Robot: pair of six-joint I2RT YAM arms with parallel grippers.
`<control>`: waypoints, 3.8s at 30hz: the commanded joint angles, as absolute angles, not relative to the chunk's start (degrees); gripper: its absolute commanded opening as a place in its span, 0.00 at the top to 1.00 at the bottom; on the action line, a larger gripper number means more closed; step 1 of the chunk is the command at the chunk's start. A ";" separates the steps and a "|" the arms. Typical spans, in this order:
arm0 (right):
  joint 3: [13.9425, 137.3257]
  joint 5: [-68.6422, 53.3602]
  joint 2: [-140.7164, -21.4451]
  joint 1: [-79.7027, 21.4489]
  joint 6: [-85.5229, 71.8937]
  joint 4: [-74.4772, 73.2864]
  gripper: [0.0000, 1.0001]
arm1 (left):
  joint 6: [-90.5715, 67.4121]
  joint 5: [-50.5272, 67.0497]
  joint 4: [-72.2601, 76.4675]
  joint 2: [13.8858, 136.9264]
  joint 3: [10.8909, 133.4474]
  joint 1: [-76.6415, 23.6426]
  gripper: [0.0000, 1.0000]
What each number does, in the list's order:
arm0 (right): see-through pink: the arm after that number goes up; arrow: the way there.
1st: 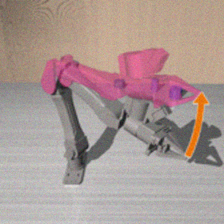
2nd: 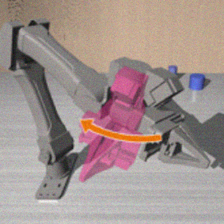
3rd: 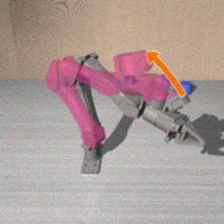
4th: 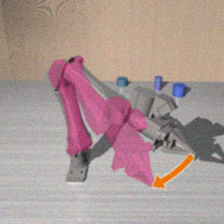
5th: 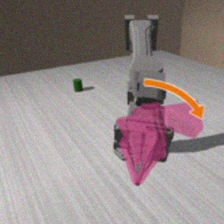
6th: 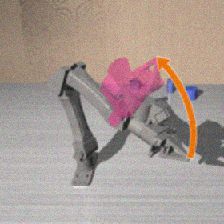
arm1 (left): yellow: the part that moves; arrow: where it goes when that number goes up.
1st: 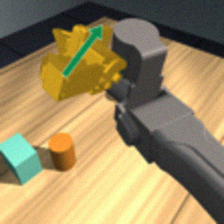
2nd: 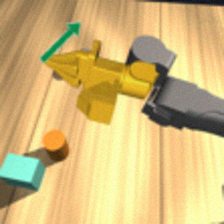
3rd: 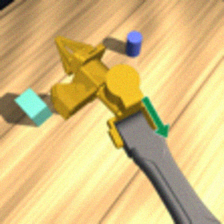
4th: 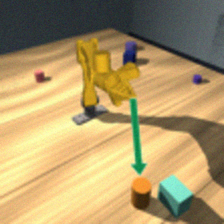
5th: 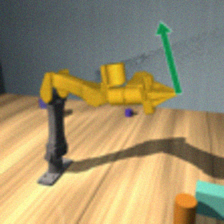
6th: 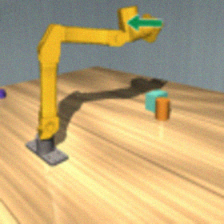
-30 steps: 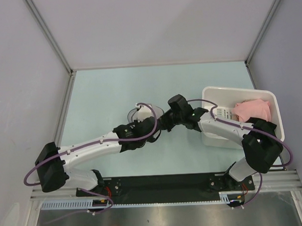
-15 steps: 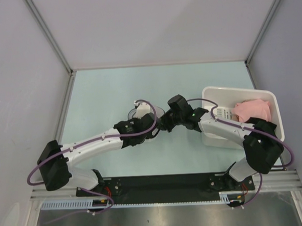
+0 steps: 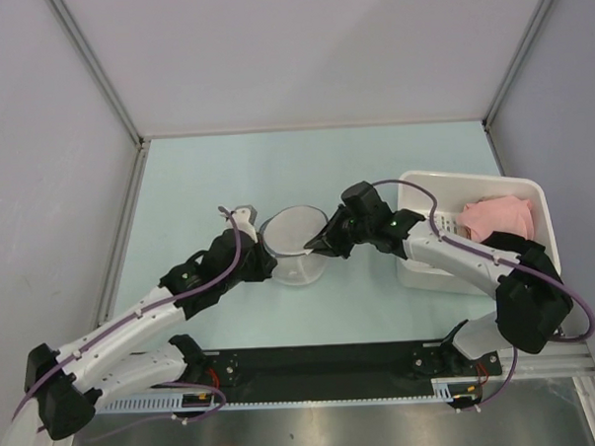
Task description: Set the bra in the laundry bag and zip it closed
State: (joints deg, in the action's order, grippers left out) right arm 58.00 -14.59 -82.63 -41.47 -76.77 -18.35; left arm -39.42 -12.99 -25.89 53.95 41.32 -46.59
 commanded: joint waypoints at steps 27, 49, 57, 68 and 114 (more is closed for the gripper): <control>86.49 -17.85 -94.52 -27.86 -39.98 -49.21 0.27 | -40.16 19.24 -0.72 64.24 40.51 -40.78 1.00; 58.80 -21.88 -78.74 -33.57 -74.79 -23.74 0.43 | -42.89 22.68 4.83 69.26 41.22 -44.38 1.00; 60.73 -20.13 -82.44 -34.90 -71.74 -23.38 0.71 | -41.57 19.79 0.46 70.66 42.54 -44.12 1.00; 67.75 -20.92 -90.69 -27.78 -48.80 -24.08 1.00 | -36.13 5.90 -22.48 68.12 41.66 -35.60 1.00; 68.29 -13.45 -81.83 -34.80 -68.38 -29.27 1.00 | -42.98 8.53 -17.75 78.92 60.56 -41.66 0.72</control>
